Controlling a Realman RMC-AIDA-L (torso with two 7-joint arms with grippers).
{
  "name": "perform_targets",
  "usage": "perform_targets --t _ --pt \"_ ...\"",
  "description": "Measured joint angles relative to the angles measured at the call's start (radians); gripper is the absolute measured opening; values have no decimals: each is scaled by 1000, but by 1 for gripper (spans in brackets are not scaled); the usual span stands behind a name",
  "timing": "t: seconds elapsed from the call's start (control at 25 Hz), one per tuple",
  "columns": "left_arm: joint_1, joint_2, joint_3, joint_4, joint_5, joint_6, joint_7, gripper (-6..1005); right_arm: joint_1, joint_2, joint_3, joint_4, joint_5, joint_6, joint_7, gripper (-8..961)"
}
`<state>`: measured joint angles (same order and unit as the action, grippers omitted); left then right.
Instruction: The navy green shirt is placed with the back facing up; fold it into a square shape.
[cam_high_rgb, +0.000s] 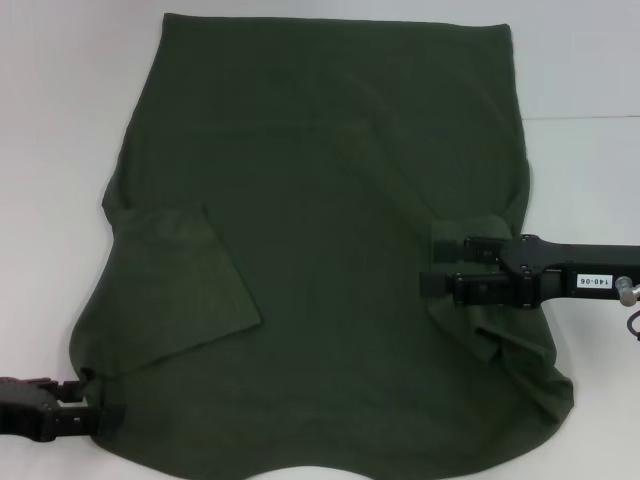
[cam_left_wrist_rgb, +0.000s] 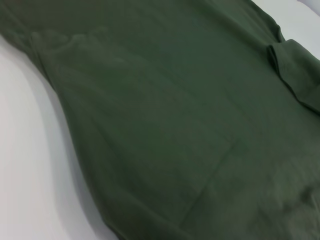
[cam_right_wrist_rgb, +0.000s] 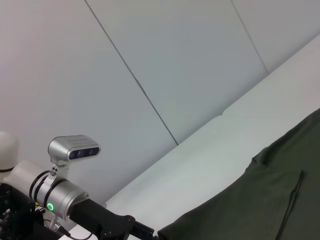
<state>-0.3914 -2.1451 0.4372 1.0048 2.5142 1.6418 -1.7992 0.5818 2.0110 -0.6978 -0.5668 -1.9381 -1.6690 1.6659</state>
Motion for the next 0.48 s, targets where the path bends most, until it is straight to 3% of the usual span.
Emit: perform_targets --t 0.48 --pt "-7 -5 12 4 1 -51 1 836 -1 0 7 -1 1 0 2 926"
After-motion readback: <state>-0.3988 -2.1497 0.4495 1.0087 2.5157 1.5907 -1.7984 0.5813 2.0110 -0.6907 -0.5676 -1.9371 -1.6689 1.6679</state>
